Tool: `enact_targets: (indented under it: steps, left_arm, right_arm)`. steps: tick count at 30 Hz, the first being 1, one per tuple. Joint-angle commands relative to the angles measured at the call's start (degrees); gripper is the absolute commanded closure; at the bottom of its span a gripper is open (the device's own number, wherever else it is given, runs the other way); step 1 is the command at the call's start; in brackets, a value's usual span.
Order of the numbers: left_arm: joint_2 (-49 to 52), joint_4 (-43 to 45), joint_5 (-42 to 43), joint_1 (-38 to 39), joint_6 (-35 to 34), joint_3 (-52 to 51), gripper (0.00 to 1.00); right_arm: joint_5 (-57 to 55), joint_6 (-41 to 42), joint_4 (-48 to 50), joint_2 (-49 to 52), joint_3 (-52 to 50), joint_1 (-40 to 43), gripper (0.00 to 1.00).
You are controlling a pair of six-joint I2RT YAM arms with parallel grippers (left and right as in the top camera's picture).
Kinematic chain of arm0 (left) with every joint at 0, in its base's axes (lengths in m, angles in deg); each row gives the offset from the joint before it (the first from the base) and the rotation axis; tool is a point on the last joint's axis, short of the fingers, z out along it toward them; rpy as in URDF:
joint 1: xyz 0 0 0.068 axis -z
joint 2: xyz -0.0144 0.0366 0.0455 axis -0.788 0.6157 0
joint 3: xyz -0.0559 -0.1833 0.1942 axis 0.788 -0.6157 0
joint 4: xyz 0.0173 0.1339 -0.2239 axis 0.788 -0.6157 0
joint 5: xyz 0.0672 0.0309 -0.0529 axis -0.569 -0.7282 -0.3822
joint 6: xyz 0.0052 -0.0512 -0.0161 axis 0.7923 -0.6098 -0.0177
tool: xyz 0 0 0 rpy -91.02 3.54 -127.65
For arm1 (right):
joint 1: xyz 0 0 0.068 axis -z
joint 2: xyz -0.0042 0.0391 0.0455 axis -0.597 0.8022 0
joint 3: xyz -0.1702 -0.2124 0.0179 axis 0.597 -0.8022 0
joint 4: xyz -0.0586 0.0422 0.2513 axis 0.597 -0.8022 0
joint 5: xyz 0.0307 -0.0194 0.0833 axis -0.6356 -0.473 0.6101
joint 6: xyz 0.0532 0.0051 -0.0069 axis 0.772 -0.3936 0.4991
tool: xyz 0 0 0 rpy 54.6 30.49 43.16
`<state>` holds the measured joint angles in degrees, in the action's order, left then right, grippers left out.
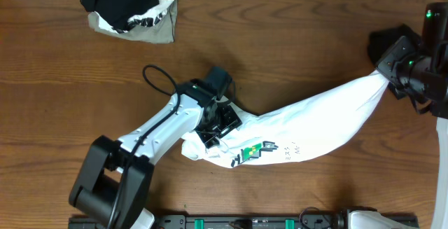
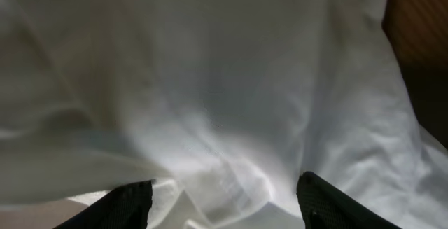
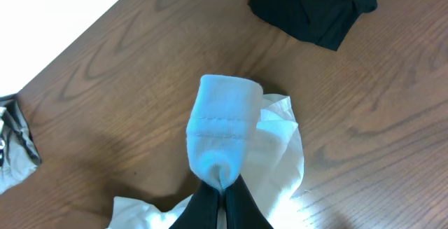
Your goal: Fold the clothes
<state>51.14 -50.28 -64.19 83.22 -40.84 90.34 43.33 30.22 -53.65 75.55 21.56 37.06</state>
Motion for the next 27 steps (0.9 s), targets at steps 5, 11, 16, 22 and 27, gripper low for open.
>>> enact_targets:
  steps: [5, 11, 16, 22, 27]
  left_arm:
    - [1.38, 3.06, 0.33, -0.31, 0.61, -0.09, 0.44]
    - [1.38, 2.75, 0.37, -0.31, 0.63, -0.07, 0.73]
    - [1.09, 2.51, 0.35, -0.37, 0.66, 0.15, 0.94]
    - [-3.89, 0.98, -0.15, -0.70, 1.49, 1.31, 0.94]
    - [-12.57, -0.50, -3.15, -0.74, 3.26, 1.36, 0.94]
  right_arm:
    - [-1.18, -1.53, 0.20, 0.09, -0.26, -0.46, 0.98]
    - [-1.16, -1.51, 0.00, 0.09, -0.26, -0.46, 0.98]
    - [-1.18, -1.51, -0.11, 0.09, -0.26, -0.46, 0.98]
    - [-1.64, -1.51, -0.28, 0.09, -0.28, -0.42, 0.98]
    - [-1.60, -1.49, 1.03, 0.07, -0.26, -0.42, 0.98]
